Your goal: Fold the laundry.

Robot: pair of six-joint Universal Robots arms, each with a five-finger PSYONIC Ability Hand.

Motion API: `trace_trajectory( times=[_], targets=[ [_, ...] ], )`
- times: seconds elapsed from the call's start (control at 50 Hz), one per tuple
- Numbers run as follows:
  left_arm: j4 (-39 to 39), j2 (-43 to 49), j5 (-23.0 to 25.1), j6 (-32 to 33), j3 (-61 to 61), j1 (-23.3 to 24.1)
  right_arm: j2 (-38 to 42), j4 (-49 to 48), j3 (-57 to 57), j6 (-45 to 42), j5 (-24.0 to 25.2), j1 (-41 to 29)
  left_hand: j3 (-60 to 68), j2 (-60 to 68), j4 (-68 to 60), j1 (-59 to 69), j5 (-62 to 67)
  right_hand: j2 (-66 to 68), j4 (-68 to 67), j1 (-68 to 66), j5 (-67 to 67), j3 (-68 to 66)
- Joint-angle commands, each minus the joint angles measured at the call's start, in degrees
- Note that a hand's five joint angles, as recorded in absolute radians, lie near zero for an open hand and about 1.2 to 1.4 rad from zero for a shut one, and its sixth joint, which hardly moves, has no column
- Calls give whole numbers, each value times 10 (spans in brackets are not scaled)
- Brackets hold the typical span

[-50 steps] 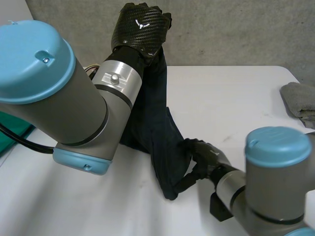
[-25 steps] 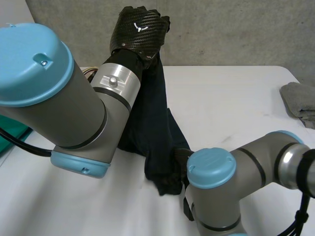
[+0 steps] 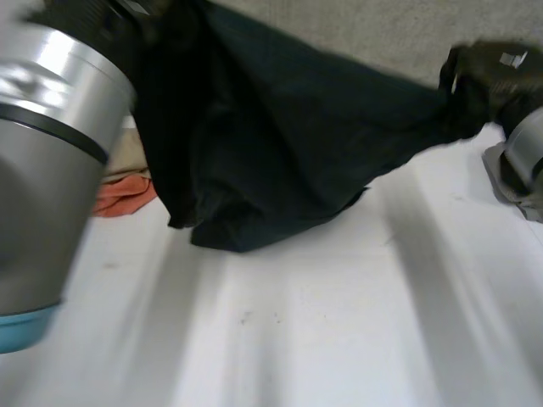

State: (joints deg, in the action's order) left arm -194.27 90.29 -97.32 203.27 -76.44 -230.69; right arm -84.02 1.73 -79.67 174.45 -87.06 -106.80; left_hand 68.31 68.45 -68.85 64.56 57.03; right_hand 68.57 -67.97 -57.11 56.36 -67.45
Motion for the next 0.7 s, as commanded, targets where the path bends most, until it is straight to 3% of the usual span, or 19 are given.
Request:
trace_trajectory(
  times=[0.02, 0.12, 0.22, 0.36, 0.48, 0.54, 0.62, 0.64, 0.7],
  targets=[
    [-3, -107, -1, -1, 9, -7, -79, 127, 129, -75, 48, -2, 117, 116, -112, 154, 130, 114, -120, -229, 136, -126],
    [-1, -145, 4, -1, 23, -10, -131, 157, 177, -89, 79, 12, 117, 116, -112, 154, 130, 114, -120, -229, 136, -126],
    [0, -130, 6, 0, 23, -13, -102, 168, 202, -90, 84, 25, 117, 116, -112, 154, 130, 114, -120, -229, 136, -126],
    [-2, -5, 17, 1, 42, -64, 33, 167, 234, -98, 64, 21, 117, 116, -112, 154, 130, 114, -120, -229, 136, -126],
    [-14, 167, 71, -1, 82, -101, 198, 139, 254, -132, 24, -24, 117, 116, -112, 154, 130, 114, -120, -229, 136, -126],
    [-49, 253, 83, 2, 118, -105, 266, 81, 263, -170, -20, -40, 117, 116, -112, 154, 130, 114, -120, -229, 136, -126],
    [-106, 362, 83, 7, 188, -113, 333, -54, 276, -229, -87, -59, 117, 116, -112, 154, 130, 114, -120, -229, 136, -126],
    [-127, 397, 84, 7, 219, -119, 355, -125, 274, -253, -105, -64, 117, 116, -112, 154, 130, 114, -120, -229, 136, -126],
    [-157, 442, 88, 9, 268, -121, 384, -231, 270, -290, -113, -71, 117, 116, -112, 154, 130, 114, -120, -229, 136, -126]
  ],
)
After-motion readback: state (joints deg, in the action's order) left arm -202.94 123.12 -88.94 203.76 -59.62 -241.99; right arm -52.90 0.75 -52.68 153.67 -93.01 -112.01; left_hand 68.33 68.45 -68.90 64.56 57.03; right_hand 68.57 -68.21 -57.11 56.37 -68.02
